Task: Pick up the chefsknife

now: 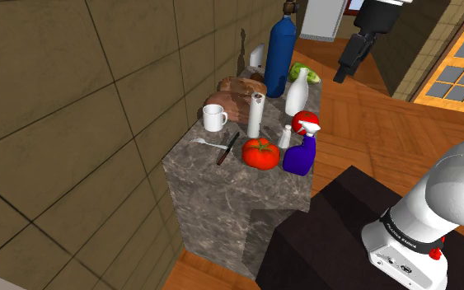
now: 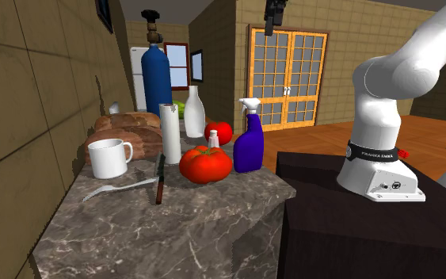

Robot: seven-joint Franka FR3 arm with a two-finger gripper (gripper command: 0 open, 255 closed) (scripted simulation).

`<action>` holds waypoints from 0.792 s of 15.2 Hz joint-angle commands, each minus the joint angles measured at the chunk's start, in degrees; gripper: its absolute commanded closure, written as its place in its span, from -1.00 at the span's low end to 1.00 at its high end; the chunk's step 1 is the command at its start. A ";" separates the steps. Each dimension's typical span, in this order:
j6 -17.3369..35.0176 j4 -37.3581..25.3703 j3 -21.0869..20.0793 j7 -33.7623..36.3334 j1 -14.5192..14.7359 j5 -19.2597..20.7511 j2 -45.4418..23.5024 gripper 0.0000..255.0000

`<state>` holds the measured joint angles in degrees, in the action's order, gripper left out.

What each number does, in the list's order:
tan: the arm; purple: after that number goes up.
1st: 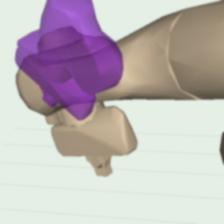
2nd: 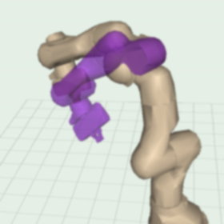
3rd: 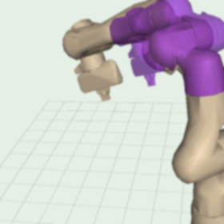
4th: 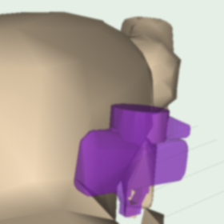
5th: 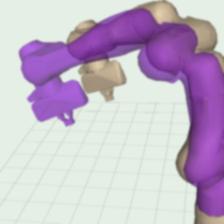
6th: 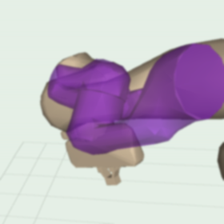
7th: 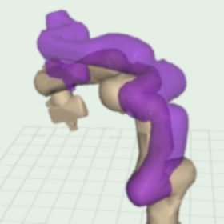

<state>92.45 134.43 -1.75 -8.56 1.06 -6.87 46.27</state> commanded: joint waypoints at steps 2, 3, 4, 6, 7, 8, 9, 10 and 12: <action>2.02 1.35 -1.50 2.07 -0.19 -0.41 -0.14 -1.00; 4.06 2.58 -3.04 4.13 -0.39 -0.81 -0.42 -1.00; 6.10 3.70 -4.58 6.20 -0.60 -1.19 -0.84 -1.00; 10.23 5.59 -7.73 10.38 -1.08 -1.84 -2.12 -1.00; 12.30 6.36 -9.32 12.51 -1.34 -2.09 -2.97 -1.00; 14.37 7.01 -10.94 14.65 -1.67 -2.29 -3.97 -1.00; 16.44 7.54 -12.56 16.83 -2.02 -2.41 -5.11 -1.00; 18.50 7.95 -14.21 19.05 -2.44 -2.45 -6.38 -1.00; 22.58 8.40 -17.52 23.64 -3.44 -2.20 -9.33 -1.00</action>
<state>112.64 142.39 -17.48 12.51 -1.89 -9.13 38.41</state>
